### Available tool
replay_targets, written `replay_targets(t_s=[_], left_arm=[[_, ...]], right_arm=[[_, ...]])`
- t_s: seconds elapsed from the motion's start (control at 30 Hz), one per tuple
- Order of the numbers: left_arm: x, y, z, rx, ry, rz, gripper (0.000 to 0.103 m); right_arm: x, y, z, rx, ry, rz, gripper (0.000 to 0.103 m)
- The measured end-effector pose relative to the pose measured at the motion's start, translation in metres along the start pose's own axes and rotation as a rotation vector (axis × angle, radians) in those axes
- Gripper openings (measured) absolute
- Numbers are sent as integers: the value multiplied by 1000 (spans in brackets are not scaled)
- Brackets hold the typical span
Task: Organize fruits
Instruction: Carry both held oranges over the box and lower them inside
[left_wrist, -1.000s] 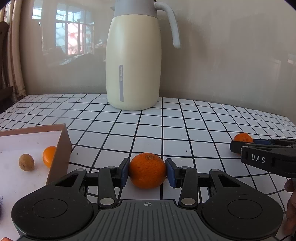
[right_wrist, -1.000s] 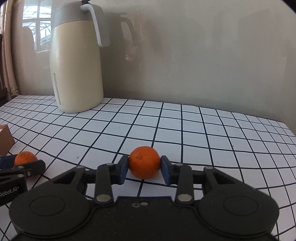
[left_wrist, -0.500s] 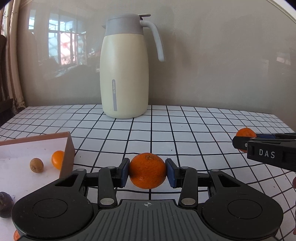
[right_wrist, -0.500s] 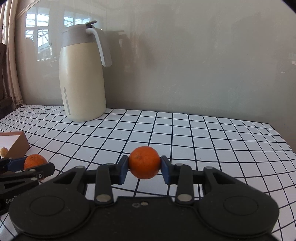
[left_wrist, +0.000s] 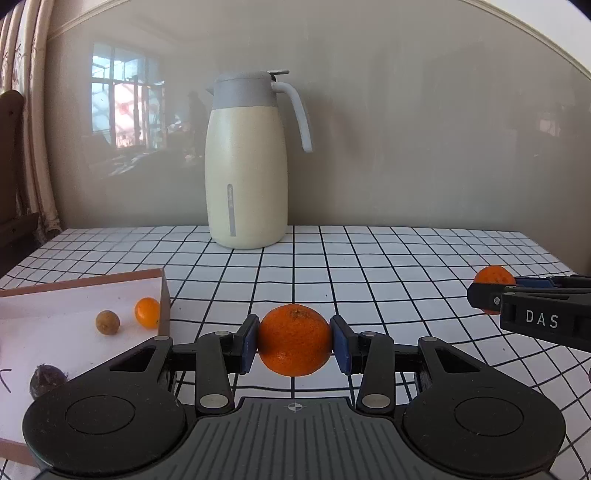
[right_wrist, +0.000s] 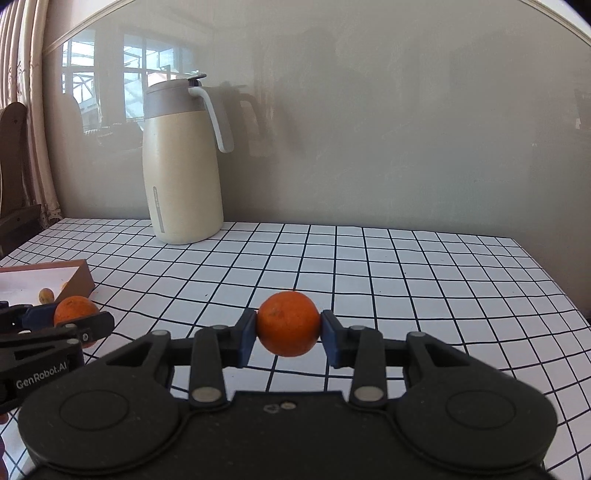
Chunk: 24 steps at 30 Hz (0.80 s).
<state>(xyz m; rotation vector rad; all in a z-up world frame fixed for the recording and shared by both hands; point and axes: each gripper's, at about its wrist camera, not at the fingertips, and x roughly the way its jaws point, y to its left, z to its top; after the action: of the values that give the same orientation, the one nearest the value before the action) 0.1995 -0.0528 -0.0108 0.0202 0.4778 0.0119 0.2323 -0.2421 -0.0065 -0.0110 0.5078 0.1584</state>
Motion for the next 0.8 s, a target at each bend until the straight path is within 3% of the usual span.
replay_targets(t_s=[0.8], left_arm=[[-96, 60, -22, -32, -87, 129, 42]], right_arm=[[-68, 72, -2, -123, -83, 132, 29]])
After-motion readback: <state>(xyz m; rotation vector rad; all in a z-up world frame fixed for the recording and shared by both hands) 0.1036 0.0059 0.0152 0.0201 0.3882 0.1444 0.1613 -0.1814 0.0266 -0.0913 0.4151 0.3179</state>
